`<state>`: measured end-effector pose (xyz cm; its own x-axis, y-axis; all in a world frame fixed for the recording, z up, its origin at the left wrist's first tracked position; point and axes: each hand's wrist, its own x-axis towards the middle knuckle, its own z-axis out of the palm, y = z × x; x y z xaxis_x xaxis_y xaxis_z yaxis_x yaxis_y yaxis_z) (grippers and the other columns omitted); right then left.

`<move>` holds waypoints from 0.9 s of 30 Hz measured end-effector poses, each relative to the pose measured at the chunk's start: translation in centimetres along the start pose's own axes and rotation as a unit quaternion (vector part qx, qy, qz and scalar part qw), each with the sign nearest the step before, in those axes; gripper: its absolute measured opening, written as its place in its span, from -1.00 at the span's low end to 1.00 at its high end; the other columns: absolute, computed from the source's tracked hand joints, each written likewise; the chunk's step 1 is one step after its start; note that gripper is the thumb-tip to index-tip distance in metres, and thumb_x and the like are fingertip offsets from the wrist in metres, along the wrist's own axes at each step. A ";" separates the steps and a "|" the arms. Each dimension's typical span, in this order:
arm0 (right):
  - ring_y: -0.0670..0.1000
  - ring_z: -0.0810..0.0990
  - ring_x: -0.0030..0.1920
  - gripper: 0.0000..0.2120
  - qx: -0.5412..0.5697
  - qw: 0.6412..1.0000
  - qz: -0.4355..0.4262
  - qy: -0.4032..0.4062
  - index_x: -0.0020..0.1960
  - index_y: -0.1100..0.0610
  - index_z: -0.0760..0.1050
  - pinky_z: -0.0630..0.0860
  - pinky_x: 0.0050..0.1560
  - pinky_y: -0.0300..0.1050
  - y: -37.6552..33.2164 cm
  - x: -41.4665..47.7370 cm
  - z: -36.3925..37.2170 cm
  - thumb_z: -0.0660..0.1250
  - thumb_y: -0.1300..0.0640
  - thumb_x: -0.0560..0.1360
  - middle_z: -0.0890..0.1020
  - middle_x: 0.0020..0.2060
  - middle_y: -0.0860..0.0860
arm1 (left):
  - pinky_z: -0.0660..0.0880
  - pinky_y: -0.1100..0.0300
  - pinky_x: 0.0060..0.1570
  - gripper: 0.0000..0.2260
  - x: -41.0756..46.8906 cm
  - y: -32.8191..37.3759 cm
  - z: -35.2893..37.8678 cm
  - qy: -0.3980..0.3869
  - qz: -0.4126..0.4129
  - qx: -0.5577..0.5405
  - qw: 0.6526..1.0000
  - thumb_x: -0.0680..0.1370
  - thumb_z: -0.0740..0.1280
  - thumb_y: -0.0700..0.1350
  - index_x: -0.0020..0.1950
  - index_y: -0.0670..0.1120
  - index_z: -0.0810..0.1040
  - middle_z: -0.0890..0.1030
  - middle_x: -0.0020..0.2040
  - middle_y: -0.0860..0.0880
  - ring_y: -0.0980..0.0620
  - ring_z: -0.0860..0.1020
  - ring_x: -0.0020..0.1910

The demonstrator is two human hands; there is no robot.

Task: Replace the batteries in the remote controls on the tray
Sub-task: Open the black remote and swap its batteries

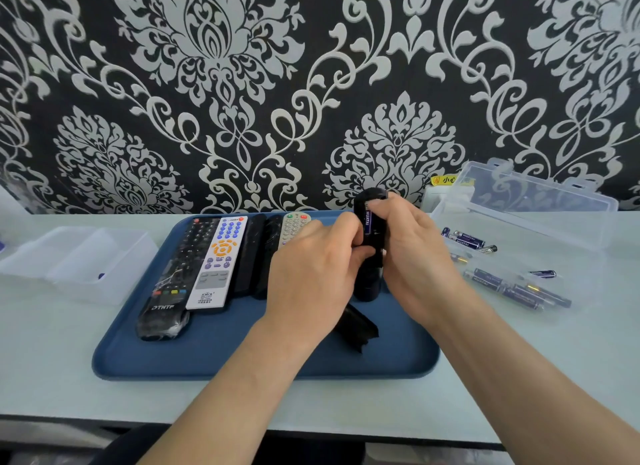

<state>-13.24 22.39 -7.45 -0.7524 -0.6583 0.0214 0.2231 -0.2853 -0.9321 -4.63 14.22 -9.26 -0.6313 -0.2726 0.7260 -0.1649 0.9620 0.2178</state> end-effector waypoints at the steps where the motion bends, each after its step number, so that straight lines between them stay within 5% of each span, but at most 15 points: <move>1: 0.09 0.34 -0.25 -0.88 0.005 1.000 0.007 0.005 -0.26 0.16 0.39 0.28 -0.29 -0.06 -0.2 0.0 0.0 0.27 0.13 0.37 0.38 -0.34 0.13 | 0.45 0.05 -0.53 -0.78 0.0 0.2 -0.1 0.008 0.010 0.012 1.000 0.44 0.46 -0.03 -0.15 -0.08 0.46 0.52 -0.35 0.04 -0.04 0.50 -0.31; 5: -0.06 0.43 -0.41 -0.78 0.011 1.000 0.021 -0.016 -0.38 0.11 0.36 0.32 -0.32 -0.11 -0.7 0.0 -0.1 0.19 0.20 0.45 0.46 -0.47 0.00 | 0.46 0.04 -0.53 -0.71 0.1 0.7 -0.3 0.011 0.007 0.023 1.000 0.41 0.49 -0.04 -0.01 -0.07 0.44 0.55 -0.24 0.06 -0.03 0.52 -0.22; 8: -0.10 0.50 -0.37 -0.71 0.003 0.999 0.023 -0.030 -0.40 0.09 0.42 0.38 -0.22 -0.11 -0.8 0.1 -0.4 0.15 0.21 0.49 0.53 -0.45 -0.04 | 0.52 0.01 -0.37 -0.54 0.1 0.8 -0.5 -0.012 -0.015 -0.024 1.000 0.44 0.46 -0.05 0.23 0.04 0.30 0.52 -0.04 0.04 0.00 0.54 -0.08; 11: -0.07 0.48 -0.30 -0.79 -0.027 0.999 0.003 -0.044 -0.37 0.11 0.43 0.37 -0.20 -0.09 -0.6 0.1 -0.2 0.20 0.17 0.44 0.49 -0.40 0.00 | 0.53 0.01 -0.37 -0.50 0.3 0.9 -0.4 0.002 -0.002 -0.044 0.999 0.50 0.41 -0.06 0.37 0.11 0.28 0.49 -0.04 0.02 0.02 0.52 -0.17; 13: 0.04 0.44 -0.21 -0.85 -0.035 0.998 -0.006 -0.056 -0.25 0.23 0.43 0.36 -0.16 -0.02 -0.2 0.1 0.0 0.23 0.13 0.35 0.44 -0.29 0.11 | 0.52 0.03 -0.39 -0.59 0.5 0.6 0.0 0.043 0.007 -0.060 0.997 0.53 0.38 -0.06 0.36 0.08 0.40 0.49 -0.10 0.01 0.02 0.51 -0.25; 16: 0.06 0.48 -0.09 -0.65 -0.011 0.995 0.043 -0.088 -0.05 0.36 0.48 0.42 -0.04 0.00 0.2 0.5 -0.4 0.28 0.08 0.34 0.50 -0.12 0.14 | 0.55 0.05 -0.33 -0.69 0.6 -0.5 0.8 0.117 0.016 -0.065 0.991 0.52 0.41 -0.10 0.27 -0.05 0.57 0.57 -0.10 -0.03 0.00 0.56 -0.23; 19: 0.01 0.55 -0.17 -0.84 0.010 0.990 0.085 -0.114 -0.03 0.19 0.57 0.45 -0.12 -0.09 0.9 0.6 -0.7 0.23 0.18 0.51 0.59 -0.17 0.08 | 0.54 0.18 -0.15 -0.74 0.5 -1.3 1.5 0.123 -0.008 -0.083 0.989 0.47 0.43 -0.21 0.15 -0.12 0.63 0.61 -0.09 0.01 0.10 0.56 -0.15; 21: 0.00 0.62 -0.12 -0.79 -0.021 0.990 0.070 -0.117 -0.01 0.12 0.60 0.49 -0.08 -0.10 1.5 0.7 -0.9 0.19 0.27 0.60 0.67 -0.14 0.06 | 0.43 0.40 -0.17 -0.77 0.7 -1.2 1.5 0.087 -0.103 -0.158 0.978 0.45 0.41 -0.27 0.08 -0.07 0.63 0.57 -0.20 0.15 0.23 0.48 -0.26; 23: 0.05 0.66 0.03 -0.77 -0.033 0.991 0.055 -0.118 0.14 0.14 0.58 0.57 0.05 -0.06 1.8 0.8 -1.0 0.17 0.27 0.64 0.69 0.01 0.12 | 0.41 0.39 -0.23 -0.78 1.2 -1.1 1.3 0.044 -0.233 -0.305 0.922 0.51 0.37 -0.27 0.04 0.03 0.61 0.61 -0.22 0.15 0.23 0.48 -0.34; 24: 0.07 0.66 0.06 -0.76 -0.038 0.991 0.048 -0.118 0.20 0.16 0.56 0.59 0.09 -0.04 1.9 0.8 -1.0 0.15 0.26 0.65 0.68 0.05 0.14 | 0.42 0.36 -0.29 -0.79 1.5 -1.2 1.1 0.033 -0.294 -0.400 0.867 0.54 0.34 -0.27 0.05 0.04 0.60 0.64 -0.20 0.11 0.22 0.49 -0.35; 27: 0.11 0.66 -0.03 -0.75 -0.082 0.992 0.023 -0.096 0.24 0.24 0.52 0.62 0.09 0.00 1.8 0.9 -0.5 0.12 0.27 0.67 0.68 -0.02 0.17 | 0.18 0.36 -0.56 -0.81 2.3 -1.6 0.3 0.024 -0.442 -0.638 0.630 0.62 0.18 -0.27 0.12 -0.12 0.56 0.53 -0.32 -0.01 0.15 0.32 -0.49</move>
<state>-13.81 21.61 -9.31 -0.6089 -0.7926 0.0315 0.1380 -0.1450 -0.9798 -6.01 12.09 -8.10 -0.6918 -0.7212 -0.0358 0.3263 -0.3565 0.8755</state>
